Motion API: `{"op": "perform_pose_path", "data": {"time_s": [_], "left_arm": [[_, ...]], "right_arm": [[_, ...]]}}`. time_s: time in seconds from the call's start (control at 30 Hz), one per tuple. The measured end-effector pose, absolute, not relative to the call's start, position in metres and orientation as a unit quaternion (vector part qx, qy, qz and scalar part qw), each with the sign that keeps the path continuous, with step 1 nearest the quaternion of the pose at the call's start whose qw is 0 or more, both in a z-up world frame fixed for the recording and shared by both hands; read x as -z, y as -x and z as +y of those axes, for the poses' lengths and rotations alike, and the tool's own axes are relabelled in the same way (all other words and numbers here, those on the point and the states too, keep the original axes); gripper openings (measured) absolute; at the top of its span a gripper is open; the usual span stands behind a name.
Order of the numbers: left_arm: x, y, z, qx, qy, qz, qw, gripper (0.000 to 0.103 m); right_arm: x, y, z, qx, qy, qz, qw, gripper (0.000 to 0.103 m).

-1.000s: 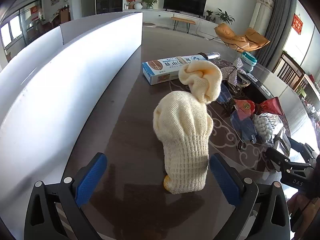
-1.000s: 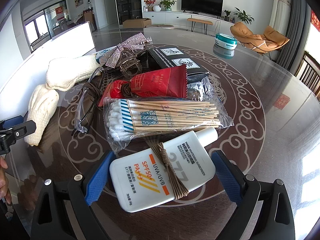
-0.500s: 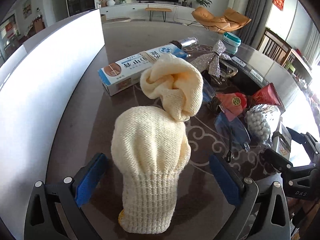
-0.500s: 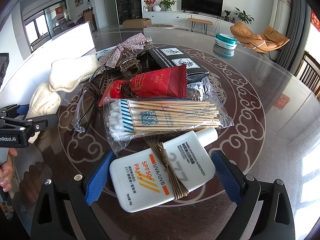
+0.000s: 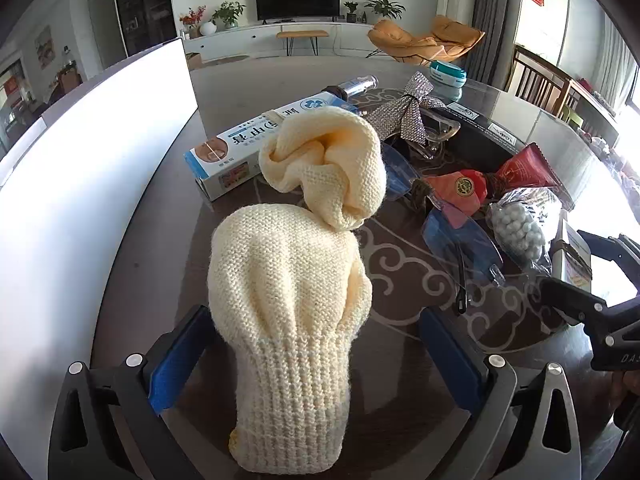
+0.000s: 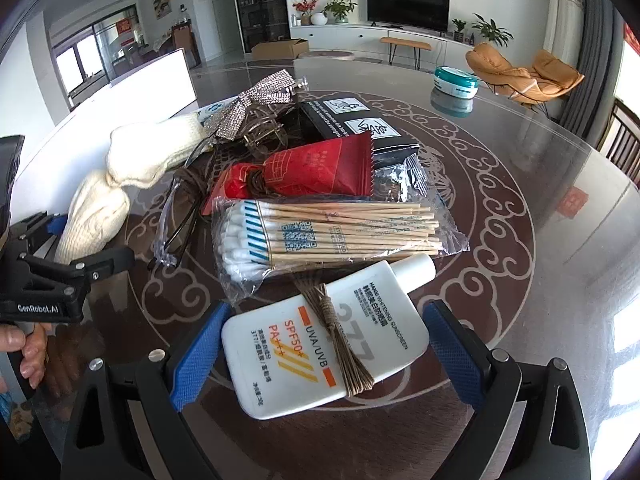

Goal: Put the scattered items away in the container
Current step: 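Grasp the cream knitted glove with the left tool while the right tool approaches the white sunscreen bottle, then close the right tool on the white sunscreen bottle and lift it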

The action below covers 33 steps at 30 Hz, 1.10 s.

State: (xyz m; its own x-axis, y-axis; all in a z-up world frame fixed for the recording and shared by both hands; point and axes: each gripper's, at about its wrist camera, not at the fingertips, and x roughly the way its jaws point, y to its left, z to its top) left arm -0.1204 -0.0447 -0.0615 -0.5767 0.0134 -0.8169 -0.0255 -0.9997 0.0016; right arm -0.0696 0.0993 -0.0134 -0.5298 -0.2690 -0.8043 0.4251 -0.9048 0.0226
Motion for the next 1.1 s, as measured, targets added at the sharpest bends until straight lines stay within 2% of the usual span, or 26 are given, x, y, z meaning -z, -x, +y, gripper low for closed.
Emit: {"op": "perform_pose_path", "data": {"time_s": [0.03,0.47,0.6,0.8,0.87,1.03,1.1], "left_arm": [[0.061,0.121,-0.045,-0.888,0.46,0.007,0.011,0.103],[0.061,0.119,-0.045,-0.888,0.459,0.005,0.011,0.103],[0.061,0.119,-0.045,-0.888,0.459,0.005,0.01,0.103],[0.06,0.12,-0.046,-0.888,0.459,0.005,0.008,0.103],[0.06,0.122,-0.048,-0.887,0.461,0.006,0.013,0.103],[0.058,0.132,-0.053,-0.861,0.503,0.035,0.063,0.103],[0.056,0.138,-0.057,-0.84,0.539,0.034,0.054,0.103]], "right_arm": [[0.013,0.068,0.098,0.868,-0.442,0.107,0.201,0.097],[0.003,0.035,0.174,0.855,-0.488,0.079,0.154,0.097],[-0.006,0.035,0.168,0.864,-0.477,0.05,0.154,0.097],[0.007,0.052,0.14,0.861,-0.491,0.074,0.112,0.096],[0.008,0.052,0.143,0.864,-0.49,0.059,0.103,0.096],[0.007,0.058,0.143,0.854,-0.506,0.059,0.102,0.097],[0.006,0.06,0.144,0.844,-0.518,0.069,0.12,0.097]]}}
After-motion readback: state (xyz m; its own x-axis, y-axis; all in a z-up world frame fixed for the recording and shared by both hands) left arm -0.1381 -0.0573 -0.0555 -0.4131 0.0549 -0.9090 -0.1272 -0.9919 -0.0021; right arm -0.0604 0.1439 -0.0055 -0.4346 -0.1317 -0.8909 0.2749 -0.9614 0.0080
